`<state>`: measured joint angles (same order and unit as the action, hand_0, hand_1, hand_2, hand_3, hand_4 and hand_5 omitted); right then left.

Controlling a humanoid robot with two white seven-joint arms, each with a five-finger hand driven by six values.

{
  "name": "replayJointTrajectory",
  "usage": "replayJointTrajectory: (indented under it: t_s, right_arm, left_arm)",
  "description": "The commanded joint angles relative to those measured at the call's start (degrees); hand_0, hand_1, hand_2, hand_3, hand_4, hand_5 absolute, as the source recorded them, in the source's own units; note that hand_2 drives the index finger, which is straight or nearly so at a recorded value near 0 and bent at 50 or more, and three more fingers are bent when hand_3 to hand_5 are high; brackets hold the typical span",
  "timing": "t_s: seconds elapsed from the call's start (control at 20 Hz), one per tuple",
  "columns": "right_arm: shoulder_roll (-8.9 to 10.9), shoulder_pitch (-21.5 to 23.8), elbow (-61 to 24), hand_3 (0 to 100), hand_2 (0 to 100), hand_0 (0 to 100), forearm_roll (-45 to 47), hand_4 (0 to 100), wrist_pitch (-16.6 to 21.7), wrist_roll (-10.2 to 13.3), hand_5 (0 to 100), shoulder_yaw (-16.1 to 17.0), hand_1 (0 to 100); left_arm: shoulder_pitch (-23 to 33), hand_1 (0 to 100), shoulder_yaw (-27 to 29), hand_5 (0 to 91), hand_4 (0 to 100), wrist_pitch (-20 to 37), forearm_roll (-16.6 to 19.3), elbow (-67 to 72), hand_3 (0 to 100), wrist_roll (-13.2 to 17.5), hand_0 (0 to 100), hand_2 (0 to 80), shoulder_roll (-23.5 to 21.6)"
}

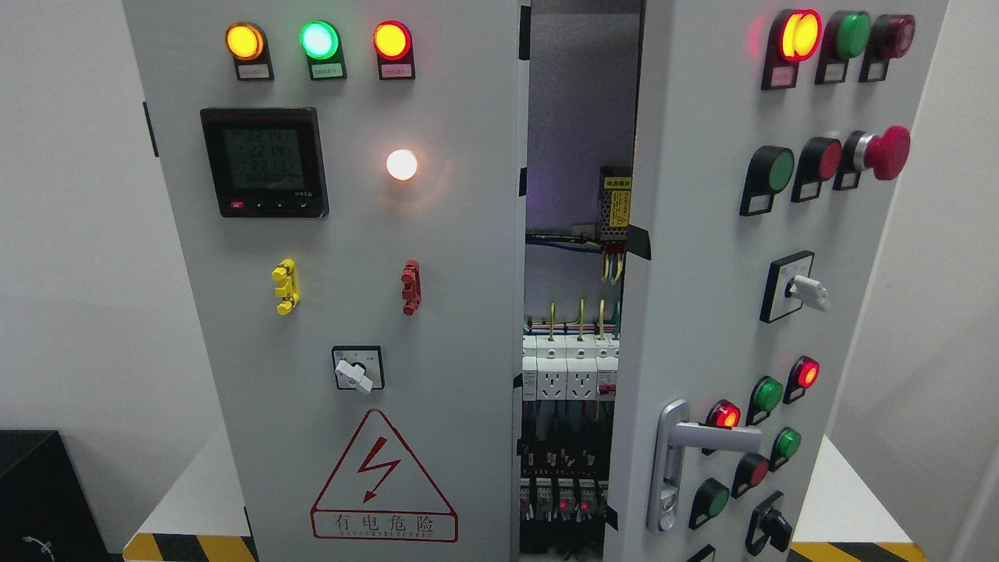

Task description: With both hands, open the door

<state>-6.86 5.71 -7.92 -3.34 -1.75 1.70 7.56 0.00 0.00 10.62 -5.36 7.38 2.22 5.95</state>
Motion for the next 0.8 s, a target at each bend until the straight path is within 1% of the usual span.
replayJointTrajectory:
  t_s: [0.0,0.75]
  right_arm:
    - [0.00,0.00,0.01,0,0,0,0.00,0,-0.01,-0.03,0,0.00,0]
    - [0.00,0.00,0.01,0,0,0,0.00,0,-0.01,-0.03,0,0.00,0]
  left_arm:
    - [0.26,0,1.40,0.0,0,0.01,0.00,0.00,0,-0.02,0,0.0,0.03]
    - [0.26,0,1.49,0.0,0,0.01,0.00,0.00,0,-0.02,0,0.0,-0.06]
